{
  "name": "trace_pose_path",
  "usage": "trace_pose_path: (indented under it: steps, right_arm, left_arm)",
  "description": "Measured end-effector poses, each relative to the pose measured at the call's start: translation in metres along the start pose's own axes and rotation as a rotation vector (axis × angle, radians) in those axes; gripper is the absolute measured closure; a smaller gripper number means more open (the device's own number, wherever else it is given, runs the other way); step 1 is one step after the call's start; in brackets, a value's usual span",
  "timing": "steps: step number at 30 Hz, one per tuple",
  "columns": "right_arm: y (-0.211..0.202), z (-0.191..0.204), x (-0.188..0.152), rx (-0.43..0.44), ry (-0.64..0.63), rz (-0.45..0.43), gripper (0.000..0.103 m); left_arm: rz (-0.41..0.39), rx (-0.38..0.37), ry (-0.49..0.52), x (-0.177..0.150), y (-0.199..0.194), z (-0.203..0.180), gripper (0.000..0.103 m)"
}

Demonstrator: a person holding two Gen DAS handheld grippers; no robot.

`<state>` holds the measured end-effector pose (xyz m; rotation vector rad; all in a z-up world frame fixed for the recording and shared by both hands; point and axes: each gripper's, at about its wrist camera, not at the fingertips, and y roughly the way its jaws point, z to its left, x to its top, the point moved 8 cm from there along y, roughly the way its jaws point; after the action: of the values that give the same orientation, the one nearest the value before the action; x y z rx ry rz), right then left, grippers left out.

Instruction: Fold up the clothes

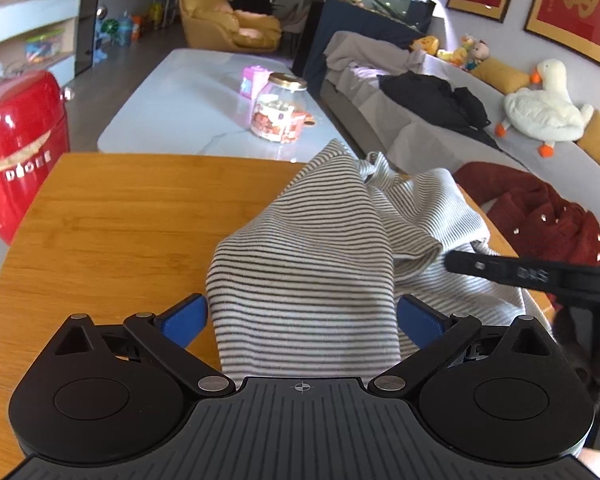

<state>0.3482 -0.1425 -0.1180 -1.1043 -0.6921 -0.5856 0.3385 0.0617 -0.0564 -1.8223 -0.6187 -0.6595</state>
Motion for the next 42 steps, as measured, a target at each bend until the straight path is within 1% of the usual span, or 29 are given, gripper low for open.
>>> trace_pose_path:
  steps: [2, 4, 5, 6, 7, 8, 11, 12, 13, 14, 15, 16, 17, 18, 20, 21, 22, 23, 24, 25, 27, 29, 31, 32, 33, 36, 38, 40, 42]
  right_arm:
    - [-0.018, -0.010, 0.010, -0.007, 0.008, -0.051, 0.103]
    - [-0.029, -0.015, 0.020, -0.013, 0.001, -0.079, 0.103]
    - [-0.033, -0.014, 0.022, -0.008, -0.017, -0.083, 0.102]
    - [-0.033, -0.010, 0.021, -0.001, -0.038, -0.076, 0.102]
    - [-0.032, -0.006, 0.019, 0.005, -0.058, -0.069, 0.102]
    - [-0.031, -0.002, 0.017, 0.011, -0.078, -0.061, 0.101]
    - [-0.015, 0.012, 0.001, 0.031, -0.101, -0.012, 0.094]
    - [-0.010, 0.017, -0.004, 0.037, -0.109, 0.005, 0.093]
    - [-0.004, 0.022, -0.009, 0.044, -0.116, 0.021, 0.092]
    - [0.001, 0.026, -0.014, 0.051, -0.123, 0.036, 0.091]
    - [0.004, 0.030, -0.014, 0.060, -0.117, 0.036, 0.084]
    - [0.007, 0.034, -0.013, 0.068, -0.111, 0.035, 0.078]
    - [0.011, 0.038, -0.012, 0.075, -0.104, 0.034, 0.063]
    - [0.016, 0.040, -0.009, 0.066, -0.096, 0.030, 0.051]
    - [0.026, 0.046, -0.005, 0.048, -0.078, 0.025, 0.049]
    - [0.033, 0.047, -0.005, 0.050, -0.074, 0.038, 0.049]
    - [0.040, 0.049, -0.006, 0.052, -0.069, 0.051, 0.050]
    - [0.046, 0.050, -0.006, 0.054, -0.064, 0.064, 0.064]
    - [0.053, 0.052, -0.007, 0.056, -0.060, 0.077, 0.094]
    - [0.058, 0.053, -0.007, 0.058, -0.055, 0.088, 0.099]
    - [0.047, 0.047, 0.006, 0.051, -0.053, 0.040, 0.099]
    - [0.024, 0.032, 0.030, -0.007, -0.084, -0.048, 0.100]
    - [-0.012, 0.003, 0.066, -0.104, -0.118, -0.165, 0.100]
    - [-0.030, -0.012, 0.082, -0.157, -0.127, -0.211, 0.100]
    - [-0.048, -0.027, 0.098, -0.211, -0.138, -0.257, 0.100]
    - [-0.095, -0.058, 0.133, -0.360, -0.196, -0.363, 0.100]
    - [-0.116, -0.065, 0.146, -0.408, -0.221, -0.406, 0.100]
    - [-0.134, -0.068, 0.155, -0.437, -0.239, -0.443, 0.100]
    - [-0.145, -0.067, 0.161, -0.436, -0.240, -0.468, 0.100]
  left_arm:
    - [0.030, -0.021, -0.081, 0.004, 0.015, 0.009, 0.019]
    - [0.050, -0.038, -0.162, 0.007, 0.026, 0.018, 0.036]
    - [0.043, -0.035, -0.168, 0.009, 0.025, 0.022, 0.045]
    - [0.034, -0.031, -0.171, 0.011, 0.023, 0.025, 0.064]
    - [0.012, -0.033, -0.183, 0.015, 0.018, 0.030, 0.079]
    - [-0.015, -0.021, -0.208, 0.019, 0.012, 0.038, 0.082]
    - [-0.103, 0.073, -0.272, 0.031, -0.008, 0.073, 0.084]
    - [-0.123, 0.128, -0.274, 0.032, -0.014, 0.086, 0.086]
    - [-0.143, 0.184, -0.274, 0.033, -0.020, 0.099, 0.092]
    - [-0.162, 0.241, -0.273, 0.034, -0.026, 0.111, 0.092]
    - [-0.169, 0.285, -0.273, 0.035, -0.033, 0.123, 0.092]
    - [-0.170, 0.297, -0.292, 0.033, -0.039, 0.132, 0.093]
    - [-0.170, 0.279, -0.321, 0.033, -0.048, 0.138, 0.092]
    - [-0.175, 0.246, -0.334, 0.032, -0.055, 0.139, 0.091]
    - [-0.196, 0.176, -0.307, 0.036, -0.066, 0.122, 0.074]
    - [-0.206, 0.141, -0.293, 0.039, -0.072, 0.114, 0.056]
    - [-0.213, 0.105, -0.265, 0.039, -0.073, 0.099, 0.044]
    - [-0.212, 0.065, -0.232, 0.040, -0.072, 0.082, 0.040]
    - [-0.210, 0.025, -0.199, 0.041, -0.070, 0.064, 0.030]
    - [-0.212, -0.001, -0.158, 0.038, -0.067, 0.047, 0.018]
    - [-0.216, -0.050, -0.073, 0.033, -0.062, 0.015, 0.008]
    - [-0.230, -0.052, 0.038, 0.025, -0.056, -0.015, 0.005]
    - [-0.235, -0.069, 0.122, 0.014, -0.047, -0.038, 0.002]
    - [-0.230, -0.092, 0.150, 0.008, -0.041, -0.049, 0.001]
    - [-0.219, -0.119, 0.162, 0.002, -0.035, -0.058, 0.000]
    - [-0.178, -0.183, 0.151, -0.012, -0.015, -0.073, 0.000]
    - [-0.169, -0.205, 0.143, -0.018, -0.004, -0.077, 0.000]
    - [-0.150, -0.196, 0.172, -0.026, 0.006, -0.078, 0.000]
    - [-0.105, -0.146, 0.200, -0.033, 0.014, -0.076, 0.000]
